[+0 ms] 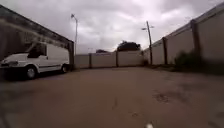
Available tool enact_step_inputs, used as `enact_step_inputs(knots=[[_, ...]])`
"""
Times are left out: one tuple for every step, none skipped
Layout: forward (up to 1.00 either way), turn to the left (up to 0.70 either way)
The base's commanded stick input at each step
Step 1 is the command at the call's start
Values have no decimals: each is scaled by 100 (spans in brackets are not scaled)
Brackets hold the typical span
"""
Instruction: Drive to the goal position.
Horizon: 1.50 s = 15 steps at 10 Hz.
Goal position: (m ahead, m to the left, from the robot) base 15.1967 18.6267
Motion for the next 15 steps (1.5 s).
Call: enact_step_inputs(knots=[[100, 0], [100, 0], [100, 0], [100, 0], [100, 0], [100, 0], [100, 0], [100, 0], [100, 0], [100, 0], [100, 0], [100, 0], [100, 0], [100, 0], [100, 0]])
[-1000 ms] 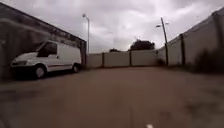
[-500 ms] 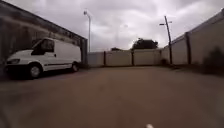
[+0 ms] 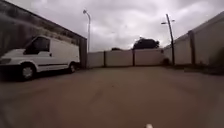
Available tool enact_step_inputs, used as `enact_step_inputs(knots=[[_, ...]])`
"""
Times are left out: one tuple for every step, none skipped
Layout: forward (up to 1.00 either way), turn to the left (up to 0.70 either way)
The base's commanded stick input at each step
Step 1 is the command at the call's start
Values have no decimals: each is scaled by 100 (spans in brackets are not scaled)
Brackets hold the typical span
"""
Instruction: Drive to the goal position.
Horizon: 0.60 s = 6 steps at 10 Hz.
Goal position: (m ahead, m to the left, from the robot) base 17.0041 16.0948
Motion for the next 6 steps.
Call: enact_step_inputs(knots=[[100, 0], [100, 0], [100, 0], [100, 0], [100, 0], [100, 0]])
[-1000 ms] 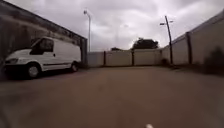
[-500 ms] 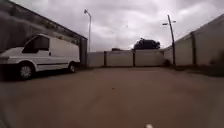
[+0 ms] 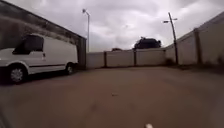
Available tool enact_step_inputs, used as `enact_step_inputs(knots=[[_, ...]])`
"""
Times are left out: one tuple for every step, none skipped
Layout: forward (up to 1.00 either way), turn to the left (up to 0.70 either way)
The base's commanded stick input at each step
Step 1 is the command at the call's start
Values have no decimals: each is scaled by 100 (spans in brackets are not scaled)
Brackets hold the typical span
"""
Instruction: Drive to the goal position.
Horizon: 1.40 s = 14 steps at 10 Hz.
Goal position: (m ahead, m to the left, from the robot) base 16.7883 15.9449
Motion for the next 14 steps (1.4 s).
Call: enact_step_inputs(knots=[[100, 0], [100, 0], [100, 0], [100, 0], [100, 0], [100, 0], [100, 0], [100, 0], [100, 0], [100, 0], [100, 0], [100, 0], [100, 0], [100, 0]])
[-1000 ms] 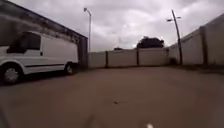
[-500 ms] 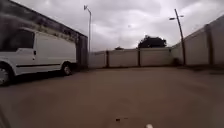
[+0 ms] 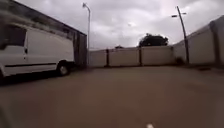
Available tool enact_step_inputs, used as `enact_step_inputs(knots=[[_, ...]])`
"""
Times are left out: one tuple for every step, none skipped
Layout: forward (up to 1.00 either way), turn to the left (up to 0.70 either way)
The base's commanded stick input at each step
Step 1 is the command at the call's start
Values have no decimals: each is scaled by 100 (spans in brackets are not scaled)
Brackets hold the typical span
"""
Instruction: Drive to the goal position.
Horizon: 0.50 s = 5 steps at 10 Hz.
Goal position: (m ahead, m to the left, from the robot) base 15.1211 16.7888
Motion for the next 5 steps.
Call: enact_step_inputs(knots=[[100, 0], [100, 0], [100, 0], [100, 0], [100, 0]])
